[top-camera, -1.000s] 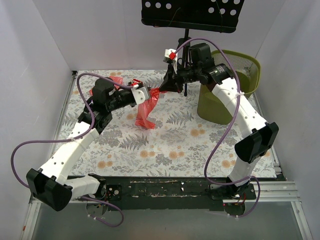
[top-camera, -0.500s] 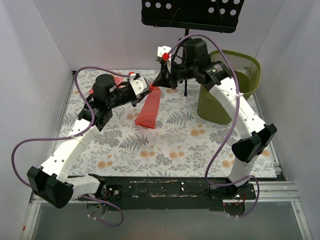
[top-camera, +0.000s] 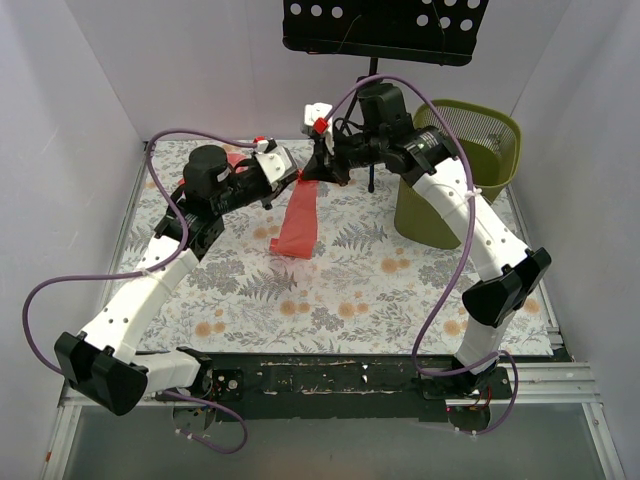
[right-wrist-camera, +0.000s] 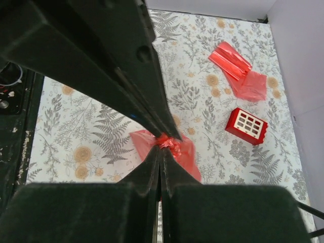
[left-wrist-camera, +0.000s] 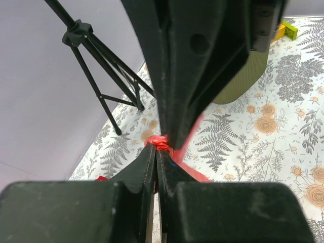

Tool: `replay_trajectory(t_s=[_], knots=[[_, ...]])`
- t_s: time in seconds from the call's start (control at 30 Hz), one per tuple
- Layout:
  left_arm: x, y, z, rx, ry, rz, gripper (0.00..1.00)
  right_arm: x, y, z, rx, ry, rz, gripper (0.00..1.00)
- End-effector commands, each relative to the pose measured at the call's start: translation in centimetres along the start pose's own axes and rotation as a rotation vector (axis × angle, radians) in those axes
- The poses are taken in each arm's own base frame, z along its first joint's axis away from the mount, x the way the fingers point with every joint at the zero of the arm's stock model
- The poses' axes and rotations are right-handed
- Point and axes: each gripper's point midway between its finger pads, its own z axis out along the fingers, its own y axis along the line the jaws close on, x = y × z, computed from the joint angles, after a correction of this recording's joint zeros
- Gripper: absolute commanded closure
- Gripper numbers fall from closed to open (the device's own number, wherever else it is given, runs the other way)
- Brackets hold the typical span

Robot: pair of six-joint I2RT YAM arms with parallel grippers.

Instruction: Put the trash bags into the trash bin

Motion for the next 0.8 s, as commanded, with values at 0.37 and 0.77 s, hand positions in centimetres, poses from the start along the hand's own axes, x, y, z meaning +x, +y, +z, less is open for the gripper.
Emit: replay_trajectory(t_s=[0.37,0.77], knots=[[0.1,0.5,-0.1,0.036,0.022,0.379,1.0,-2.9,1.9,1.1,-0.025,-0.07,0.042,0.99],[0.5,-0.8,-0.2,0.092,0.011,0.498,1.0,0.3,-3.1,0.1,0.158,-0.003,0.109,0.99]])
